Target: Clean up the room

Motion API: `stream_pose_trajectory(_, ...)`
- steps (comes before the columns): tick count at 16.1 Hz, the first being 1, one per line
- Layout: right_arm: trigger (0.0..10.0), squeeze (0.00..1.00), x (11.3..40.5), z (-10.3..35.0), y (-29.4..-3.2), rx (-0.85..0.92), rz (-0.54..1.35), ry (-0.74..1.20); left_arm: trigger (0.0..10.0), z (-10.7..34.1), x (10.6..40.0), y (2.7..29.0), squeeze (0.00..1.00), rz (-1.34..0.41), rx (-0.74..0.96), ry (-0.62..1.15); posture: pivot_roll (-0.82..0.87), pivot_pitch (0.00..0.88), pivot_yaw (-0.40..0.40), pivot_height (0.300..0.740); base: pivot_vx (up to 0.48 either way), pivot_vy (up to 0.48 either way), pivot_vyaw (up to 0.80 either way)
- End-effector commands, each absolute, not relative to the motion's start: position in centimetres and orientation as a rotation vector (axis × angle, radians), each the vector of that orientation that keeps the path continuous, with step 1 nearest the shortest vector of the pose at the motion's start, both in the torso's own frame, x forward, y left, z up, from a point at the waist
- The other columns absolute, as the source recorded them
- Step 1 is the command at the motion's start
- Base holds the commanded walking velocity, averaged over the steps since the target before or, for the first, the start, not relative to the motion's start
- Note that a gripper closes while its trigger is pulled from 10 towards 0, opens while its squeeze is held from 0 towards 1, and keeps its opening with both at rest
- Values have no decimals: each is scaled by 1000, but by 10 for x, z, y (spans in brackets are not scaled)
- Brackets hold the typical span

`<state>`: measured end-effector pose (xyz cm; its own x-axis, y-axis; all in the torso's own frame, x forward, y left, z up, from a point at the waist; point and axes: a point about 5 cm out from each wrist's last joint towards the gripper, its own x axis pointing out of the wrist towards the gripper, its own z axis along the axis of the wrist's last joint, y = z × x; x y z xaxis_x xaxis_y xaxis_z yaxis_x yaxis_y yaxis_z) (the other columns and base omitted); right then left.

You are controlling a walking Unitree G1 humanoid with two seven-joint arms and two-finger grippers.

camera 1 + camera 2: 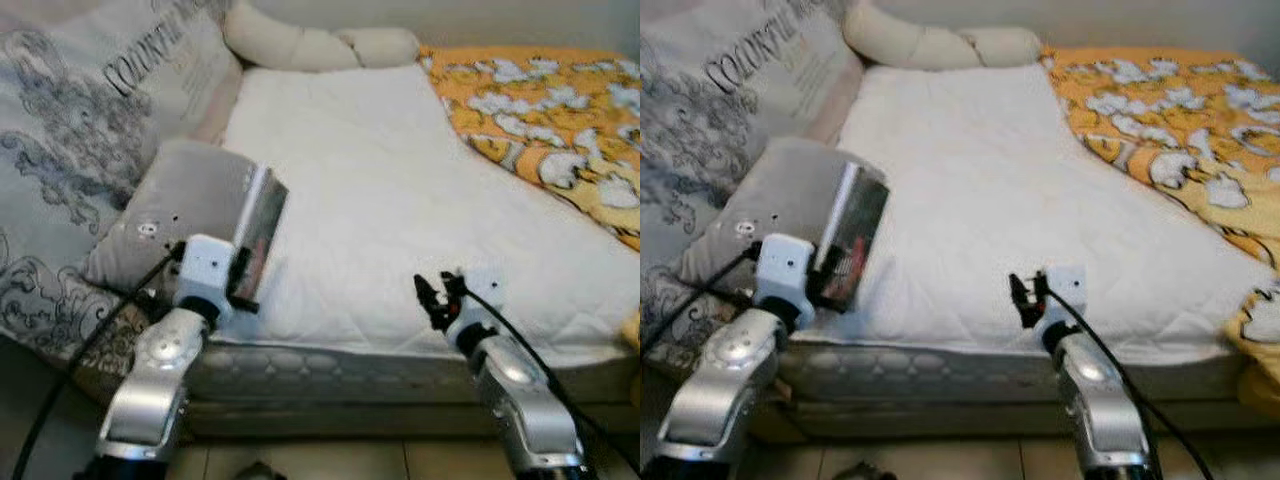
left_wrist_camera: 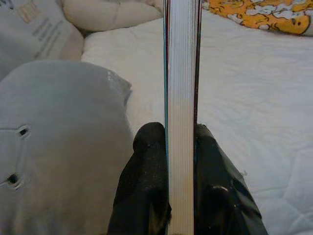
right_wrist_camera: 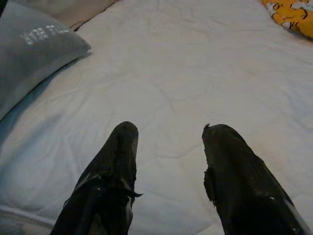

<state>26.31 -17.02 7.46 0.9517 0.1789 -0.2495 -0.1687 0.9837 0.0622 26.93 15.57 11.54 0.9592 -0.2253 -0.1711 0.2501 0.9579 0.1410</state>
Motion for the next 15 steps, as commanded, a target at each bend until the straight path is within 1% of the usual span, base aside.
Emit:
stream_pose_trajectory(1, 10000, 0, 265, 75, -170, 48, 170, 257, 10000, 129, 272, 156, 0, -252, 178, 95, 67, 0, 35, 740, 424, 0, 0)
stream_pose_trajectory(13, 10000, 0, 264, 73, -174, 52, 141, 267, 10000, 128, 271, 152, 0, -281, 174, 109, 61, 0, 37, 740, 419, 0, 0)
stream_pose_trajectory(14, 10000, 0, 264, 74, -174, 58, 141, 267, 10000, 127, 271, 152, 0, -279, 160, 114, 61, 0, 36, 740, 319, 0, 0)
stream_pose_trajectory(15, 10000, 0, 264, 74, -174, 67, 148, 264, 10000, 127, 271, 153, 0, -274, 129, 115, 60, 0, 35, 740, 0, 0, 0)
